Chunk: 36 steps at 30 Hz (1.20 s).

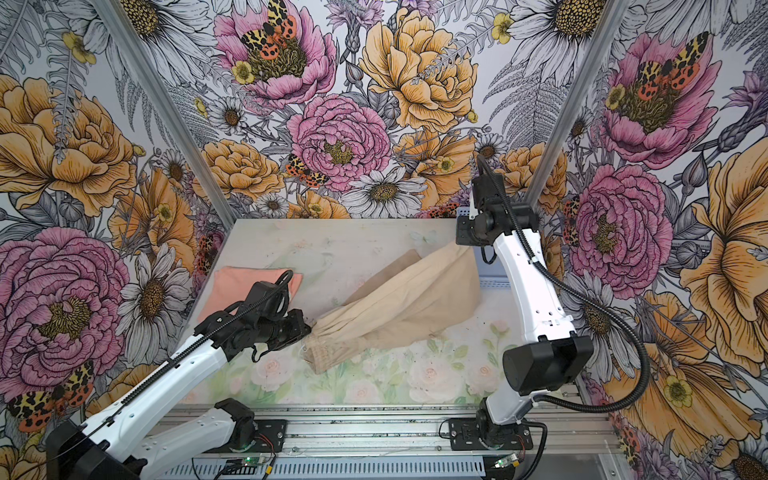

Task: Fold and stack the mixed laundry pile

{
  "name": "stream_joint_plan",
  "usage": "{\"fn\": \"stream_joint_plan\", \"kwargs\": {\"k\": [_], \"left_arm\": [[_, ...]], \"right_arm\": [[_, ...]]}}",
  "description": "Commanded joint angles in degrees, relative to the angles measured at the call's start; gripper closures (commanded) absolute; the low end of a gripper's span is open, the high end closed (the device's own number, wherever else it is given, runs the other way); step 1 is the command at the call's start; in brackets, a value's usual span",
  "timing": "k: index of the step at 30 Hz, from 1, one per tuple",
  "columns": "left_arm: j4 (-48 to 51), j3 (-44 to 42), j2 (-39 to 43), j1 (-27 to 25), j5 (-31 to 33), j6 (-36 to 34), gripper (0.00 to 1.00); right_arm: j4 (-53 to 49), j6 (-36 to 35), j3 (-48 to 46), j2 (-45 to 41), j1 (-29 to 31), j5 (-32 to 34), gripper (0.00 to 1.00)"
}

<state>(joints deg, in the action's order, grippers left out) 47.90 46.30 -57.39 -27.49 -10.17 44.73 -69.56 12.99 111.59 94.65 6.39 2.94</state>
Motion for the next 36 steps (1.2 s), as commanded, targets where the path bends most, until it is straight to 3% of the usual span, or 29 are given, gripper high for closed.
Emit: {"fn": "stream_joint_plan", "kwargs": {"k": [1,3,10,13,18,23,28,32,36], "left_arm": [[-2.67,-1.41,1.06,0.18,-1.6,-0.94,0.96],[-3.29,-2.39,2.01,-0.42,-1.56,-0.15,0.89],[-3.78,-4.26,4.94,-2.92,-0.63,2.58,0.88],[-4.78,-5.15,5.61,-2.48,0.04,2.65,0.79],[-9.17,-5.19,1.13,0.23,-0.22,-0.22,0.75],[-9.84,-4.25,-3.41,1.92,1.7,-4.83,0.54],[-8.74,-5.32,0.88,-4.78,9.91,-9.89,0.41],[-8.7,-6.75,4.27,-11.63,16.61,-13.38,0.4],[-8.3,-5.98,0.83,-13.75,19.77,-17.03,0.42]], "right_arm": [[2.51,-1.76,4.14,-0.18,0.28,-0.89,1.0],[2.5,-2.06,4.27,-0.21,0.24,-1.43,1.0],[1.65,-2.23,2.07,-3.91,0.25,-2.98,1.0],[1.62,-1.85,0.87,-4.67,0.29,-4.43,1.0],[3.93,-0.82,0.8,0.17,1.25,-7.0,1.0],[5.66,-0.62,5.02,9.47,2.29,-7.95,1.0],[5.66,-0.35,8.62,15.48,2.57,-8.43,1.0],[5.83,-0.26,8.29,15.83,2.57,-8.09,1.0],[5.93,-0.47,7.82,15.75,2.5,-8.13,1.0]]}}
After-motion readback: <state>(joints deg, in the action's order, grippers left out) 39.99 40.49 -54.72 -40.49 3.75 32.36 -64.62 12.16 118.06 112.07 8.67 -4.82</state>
